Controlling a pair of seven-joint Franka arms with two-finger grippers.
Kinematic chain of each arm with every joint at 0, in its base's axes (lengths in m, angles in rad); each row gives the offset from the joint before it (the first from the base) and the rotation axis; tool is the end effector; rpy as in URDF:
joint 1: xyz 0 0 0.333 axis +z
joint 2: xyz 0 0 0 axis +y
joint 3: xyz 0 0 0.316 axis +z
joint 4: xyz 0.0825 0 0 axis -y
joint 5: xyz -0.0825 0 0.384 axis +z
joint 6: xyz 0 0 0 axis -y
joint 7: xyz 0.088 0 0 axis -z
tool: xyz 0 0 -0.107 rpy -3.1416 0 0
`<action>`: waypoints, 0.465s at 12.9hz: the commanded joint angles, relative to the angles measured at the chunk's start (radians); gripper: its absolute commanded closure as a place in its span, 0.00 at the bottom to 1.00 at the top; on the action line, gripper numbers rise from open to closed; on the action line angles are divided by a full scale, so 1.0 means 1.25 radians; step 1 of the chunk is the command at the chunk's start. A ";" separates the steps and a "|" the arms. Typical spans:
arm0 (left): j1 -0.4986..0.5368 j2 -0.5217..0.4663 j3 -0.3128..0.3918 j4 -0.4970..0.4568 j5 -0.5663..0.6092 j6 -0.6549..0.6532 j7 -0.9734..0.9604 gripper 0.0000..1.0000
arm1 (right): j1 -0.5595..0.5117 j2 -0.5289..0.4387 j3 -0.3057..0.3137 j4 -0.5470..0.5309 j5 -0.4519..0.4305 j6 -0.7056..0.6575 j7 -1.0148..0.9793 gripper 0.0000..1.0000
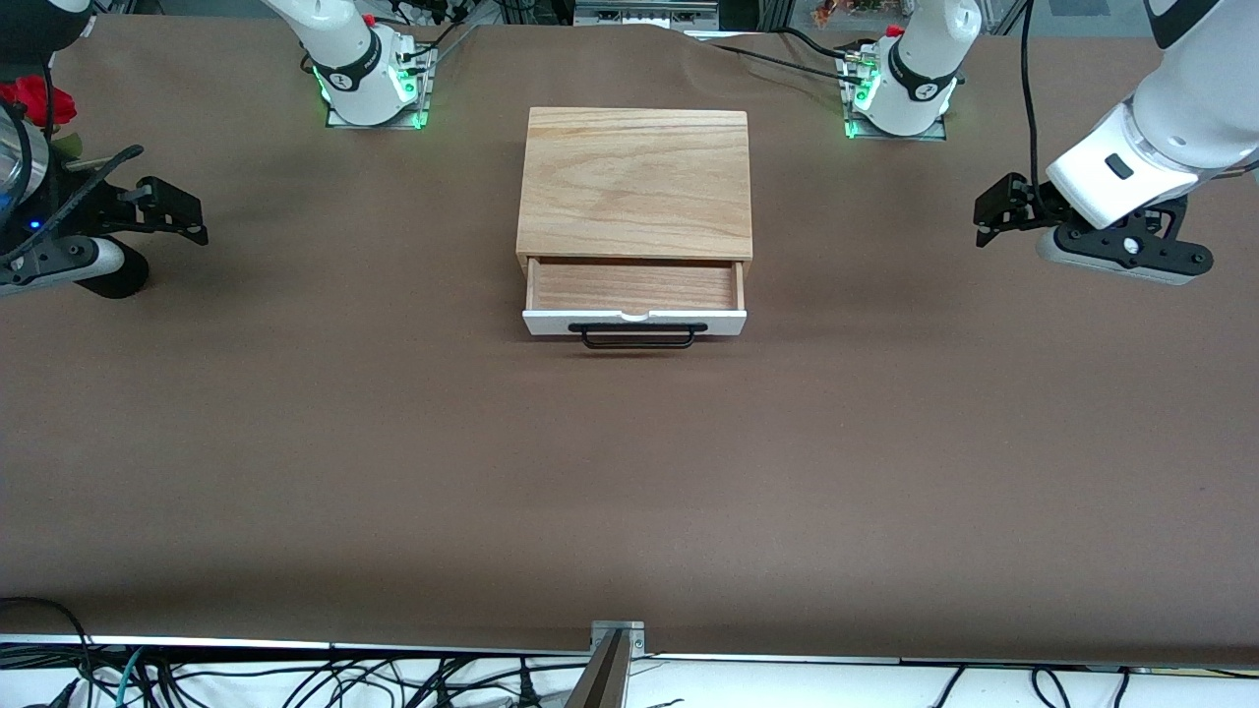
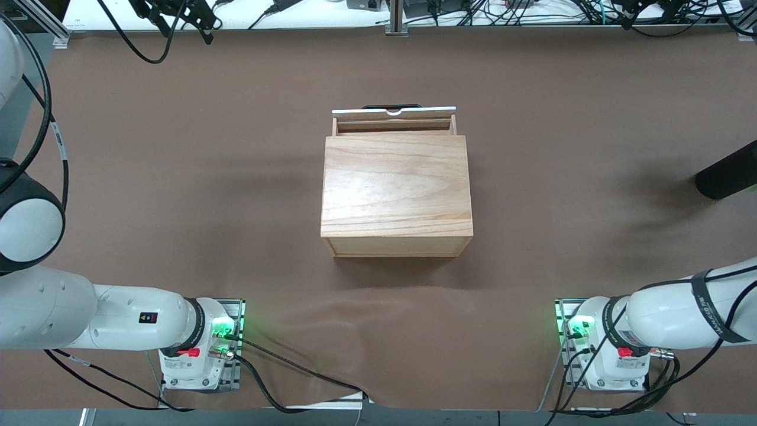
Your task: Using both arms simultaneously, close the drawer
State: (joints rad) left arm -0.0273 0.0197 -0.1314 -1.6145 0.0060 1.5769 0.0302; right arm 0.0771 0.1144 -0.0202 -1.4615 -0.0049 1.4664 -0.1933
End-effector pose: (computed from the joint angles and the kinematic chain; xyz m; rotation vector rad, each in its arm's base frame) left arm 0.5520 -0.0870 0.5935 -3.1193 0.2959 0.0890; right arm 0.5773 0.0330 0.6021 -3.1121 -0.3910 0.1722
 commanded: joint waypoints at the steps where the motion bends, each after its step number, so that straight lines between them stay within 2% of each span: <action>1: 0.023 0.008 -0.002 0.019 -0.012 -0.004 0.016 0.00 | 0.001 -0.014 0.010 -0.021 -0.022 0.002 0.011 0.00; 3: 0.055 0.010 -0.003 0.019 -0.017 -0.002 0.022 0.00 | 0.005 -0.012 0.010 -0.016 -0.023 0.006 0.011 0.00; 6: 0.054 0.010 -0.009 0.019 -0.016 -0.002 0.014 0.00 | 0.003 -0.012 0.009 -0.016 -0.023 0.006 0.011 0.00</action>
State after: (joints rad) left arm 0.0318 0.0216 -0.1296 -1.6145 0.0060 1.5770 0.0338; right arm 0.0813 0.1144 -0.0137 -1.4665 -0.0168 1.4671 -0.1933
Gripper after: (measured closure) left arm 0.000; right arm 0.000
